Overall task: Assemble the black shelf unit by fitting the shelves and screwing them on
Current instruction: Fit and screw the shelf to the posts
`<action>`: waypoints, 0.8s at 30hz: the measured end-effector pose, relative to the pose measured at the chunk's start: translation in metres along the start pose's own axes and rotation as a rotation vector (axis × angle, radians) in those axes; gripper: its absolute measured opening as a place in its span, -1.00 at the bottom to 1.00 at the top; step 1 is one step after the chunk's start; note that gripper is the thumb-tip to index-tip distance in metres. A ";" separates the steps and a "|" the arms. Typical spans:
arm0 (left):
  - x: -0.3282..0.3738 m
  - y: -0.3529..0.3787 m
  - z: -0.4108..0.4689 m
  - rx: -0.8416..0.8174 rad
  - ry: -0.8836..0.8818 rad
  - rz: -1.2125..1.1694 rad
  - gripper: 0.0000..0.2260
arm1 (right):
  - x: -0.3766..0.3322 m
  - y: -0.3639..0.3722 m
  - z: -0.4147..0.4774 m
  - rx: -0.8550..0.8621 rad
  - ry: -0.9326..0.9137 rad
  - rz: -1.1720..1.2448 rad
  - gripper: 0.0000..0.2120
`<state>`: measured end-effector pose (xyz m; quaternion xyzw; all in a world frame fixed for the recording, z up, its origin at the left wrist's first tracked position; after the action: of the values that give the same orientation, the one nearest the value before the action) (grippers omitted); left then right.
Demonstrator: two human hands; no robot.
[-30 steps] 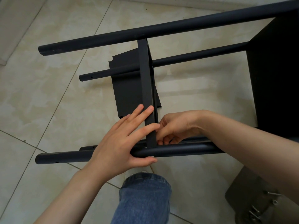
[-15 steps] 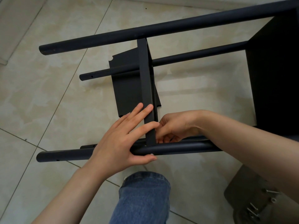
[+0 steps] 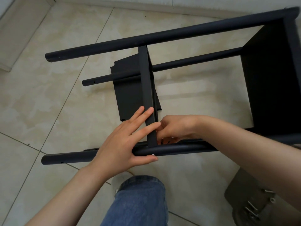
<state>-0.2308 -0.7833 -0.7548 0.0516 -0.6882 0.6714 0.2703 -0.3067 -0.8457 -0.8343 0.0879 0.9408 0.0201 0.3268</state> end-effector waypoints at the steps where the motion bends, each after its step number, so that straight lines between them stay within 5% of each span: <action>1: 0.000 -0.001 0.000 -0.001 -0.001 0.006 -0.29 | -0.002 -0.002 -0.004 0.037 -0.011 -0.017 -0.86; 17: 0.020 -0.011 -0.016 -0.089 -0.128 0.031 -0.38 | -0.034 0.011 -0.093 0.488 -0.137 -0.585 -0.70; 24: 0.030 -0.054 -0.060 0.289 -0.364 -0.251 -0.75 | -0.028 0.018 -0.119 0.717 -0.132 -0.700 -0.71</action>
<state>-0.2143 -0.7225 -0.6965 0.2948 -0.6108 0.7034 0.2130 -0.3564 -0.8308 -0.7219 -0.1251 0.8389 -0.4206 0.3221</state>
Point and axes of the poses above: each hand's wrist, its own z-axis towards the middle knuckle, its own y-axis out of the palm, x = y × z, the point moved 9 cm from there along z, towards the middle knuckle, and after that the axes turned 5 degrees about y, right-handed, at the moved point
